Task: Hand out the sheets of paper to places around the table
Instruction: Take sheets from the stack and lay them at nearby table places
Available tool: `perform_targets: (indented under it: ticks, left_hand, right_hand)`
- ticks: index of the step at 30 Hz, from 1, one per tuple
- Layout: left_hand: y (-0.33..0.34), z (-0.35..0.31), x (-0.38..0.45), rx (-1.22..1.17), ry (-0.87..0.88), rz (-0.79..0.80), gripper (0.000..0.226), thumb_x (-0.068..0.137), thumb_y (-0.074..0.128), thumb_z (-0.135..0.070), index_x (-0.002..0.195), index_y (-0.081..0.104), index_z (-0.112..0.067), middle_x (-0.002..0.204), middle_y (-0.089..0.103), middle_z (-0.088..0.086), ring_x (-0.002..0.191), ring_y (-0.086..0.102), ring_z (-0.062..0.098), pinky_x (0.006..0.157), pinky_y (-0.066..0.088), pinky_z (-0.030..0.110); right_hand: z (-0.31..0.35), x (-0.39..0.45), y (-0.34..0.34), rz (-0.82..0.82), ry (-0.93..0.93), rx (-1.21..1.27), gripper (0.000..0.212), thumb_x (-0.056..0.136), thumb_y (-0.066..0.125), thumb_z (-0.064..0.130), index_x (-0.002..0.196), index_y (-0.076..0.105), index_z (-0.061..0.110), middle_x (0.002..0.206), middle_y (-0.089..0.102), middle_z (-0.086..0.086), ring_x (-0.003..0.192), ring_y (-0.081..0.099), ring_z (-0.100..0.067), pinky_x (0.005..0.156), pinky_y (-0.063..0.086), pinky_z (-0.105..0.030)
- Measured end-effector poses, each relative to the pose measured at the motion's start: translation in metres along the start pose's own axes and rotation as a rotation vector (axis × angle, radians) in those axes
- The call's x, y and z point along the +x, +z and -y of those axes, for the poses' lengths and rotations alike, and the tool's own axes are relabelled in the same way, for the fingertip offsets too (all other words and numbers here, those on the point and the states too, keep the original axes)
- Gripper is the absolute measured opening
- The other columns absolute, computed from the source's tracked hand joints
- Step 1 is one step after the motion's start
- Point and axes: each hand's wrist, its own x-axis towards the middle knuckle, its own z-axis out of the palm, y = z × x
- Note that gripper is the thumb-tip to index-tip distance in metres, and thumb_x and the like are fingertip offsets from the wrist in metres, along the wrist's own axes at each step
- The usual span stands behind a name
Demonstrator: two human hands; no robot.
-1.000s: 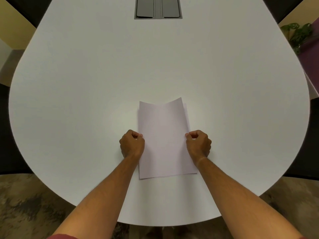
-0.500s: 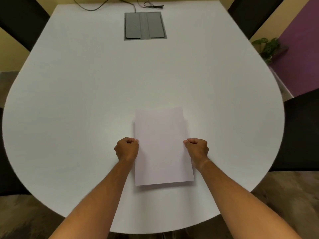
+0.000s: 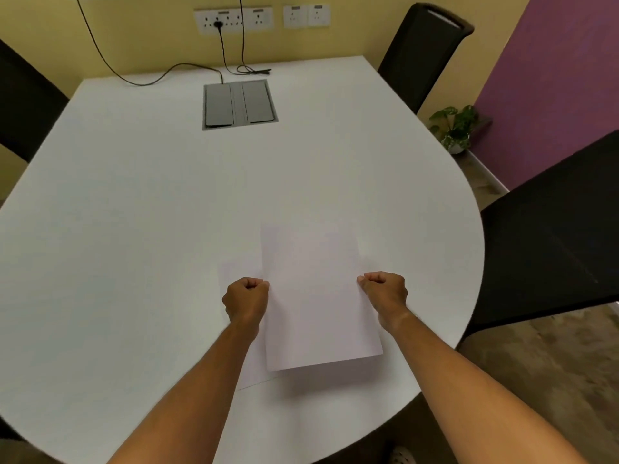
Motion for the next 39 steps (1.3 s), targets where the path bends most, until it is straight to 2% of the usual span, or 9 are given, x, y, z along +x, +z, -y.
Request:
perform_targets:
  ticks: [9, 11, 16, 19, 22, 27, 33, 39]
  left_hand:
    - [0.077, -0.023, -0.069, -0.039, 0.003, -0.068, 0.012, 0.081, 0.065, -0.006, 0.07, 0.066, -0.011, 0.075, 0.066, 0.005, 0.068, 0.06, 0.017, 0.059, 0.046, 0.022]
    - [0.095, -0.027, -0.081, -0.047, -0.001, -0.086, 0.011, 0.081, 0.066, -0.006, 0.071, 0.066, -0.011, 0.077, 0.067, 0.005, 0.069, 0.061, 0.018, 0.06, 0.047, 0.023]
    - [0.128, -0.04, -0.102, -0.061, -0.007, -0.114, 0.014, 0.083, 0.067, -0.008, 0.072, 0.066, -0.016, 0.08, 0.068, 0.003, 0.075, 0.063, 0.02, 0.067, 0.05, 0.027]
    - [0.142, -0.047, -0.103, -0.082, -0.019, -0.123, 0.012, 0.083, 0.067, -0.008, 0.073, 0.067, -0.014, 0.08, 0.068, 0.004, 0.074, 0.063, 0.02, 0.062, 0.048, 0.023]
    - [0.152, -0.052, -0.096, -0.097, -0.045, -0.133, 0.012, 0.082, 0.067, -0.008, 0.072, 0.068, -0.014, 0.082, 0.069, 0.003, 0.077, 0.064, 0.02, 0.065, 0.048, 0.024]
    - [0.171, -0.058, -0.071, -0.138, -0.079, -0.109, 0.017, 0.082, 0.069, -0.007, 0.068, 0.067, -0.016, 0.077, 0.069, 0.004, 0.075, 0.065, 0.022, 0.067, 0.052, 0.026]
    - [0.197, -0.064, -0.038, -0.186, -0.143, -0.051, 0.016, 0.081, 0.07, -0.007, 0.067, 0.068, -0.014, 0.073, 0.069, 0.004, 0.072, 0.066, 0.021, 0.067, 0.054, 0.026]
    - [0.227, -0.07, -0.019, -0.233, -0.202, -0.018, 0.015, 0.083, 0.071, -0.009, 0.071, 0.068, -0.016, 0.077, 0.07, 0.003, 0.075, 0.069, 0.02, 0.075, 0.058, 0.031]
  right_hand:
    - [0.008, 0.056, -0.088, 0.084, -0.062, 0.006, 0.003, 0.085, 0.073, 0.007, 0.082, 0.072, 0.008, 0.081, 0.065, 0.004, 0.079, 0.061, -0.011, 0.066, 0.045, -0.015]
    - [0.012, 0.07, -0.107, 0.104, -0.074, 0.003, 0.005, 0.085, 0.073, 0.007, 0.08, 0.072, 0.009, 0.079, 0.065, 0.006, 0.076, 0.06, -0.007, 0.06, 0.042, -0.012]
    - [0.02, 0.1, -0.137, 0.131, -0.081, -0.005, 0.005, 0.085, 0.073, 0.008, 0.081, 0.071, 0.01, 0.078, 0.064, 0.009, 0.073, 0.058, -0.001, 0.057, 0.041, -0.011]
    - [0.027, 0.119, -0.139, 0.14, -0.084, -0.005, 0.003, 0.085, 0.073, 0.008, 0.082, 0.072, 0.008, 0.079, 0.065, 0.006, 0.075, 0.059, -0.006, 0.059, 0.043, -0.013]
    - [0.035, 0.137, -0.135, 0.139, -0.087, -0.022, 0.002, 0.084, 0.073, 0.007, 0.082, 0.072, 0.007, 0.083, 0.066, 0.002, 0.079, 0.061, -0.011, 0.066, 0.046, -0.018]
    - [0.053, 0.17, -0.124, 0.148, -0.104, -0.059, 0.011, 0.083, 0.073, 0.007, 0.074, 0.07, 0.012, 0.079, 0.064, 0.006, 0.081, 0.061, -0.012, 0.061, 0.043, -0.014]
    - [0.069, 0.214, -0.111, 0.12, -0.088, -0.147, 0.003, 0.082, 0.075, 0.01, 0.082, 0.073, 0.008, 0.089, 0.069, -0.002, 0.079, 0.062, -0.011, 0.061, 0.044, -0.015]
    - [0.084, 0.256, -0.103, 0.132, -0.099, -0.23, 0.012, 0.083, 0.075, 0.012, 0.092, 0.074, 0.005, 0.096, 0.071, -0.006, 0.09, 0.065, -0.019, 0.076, 0.048, -0.024]
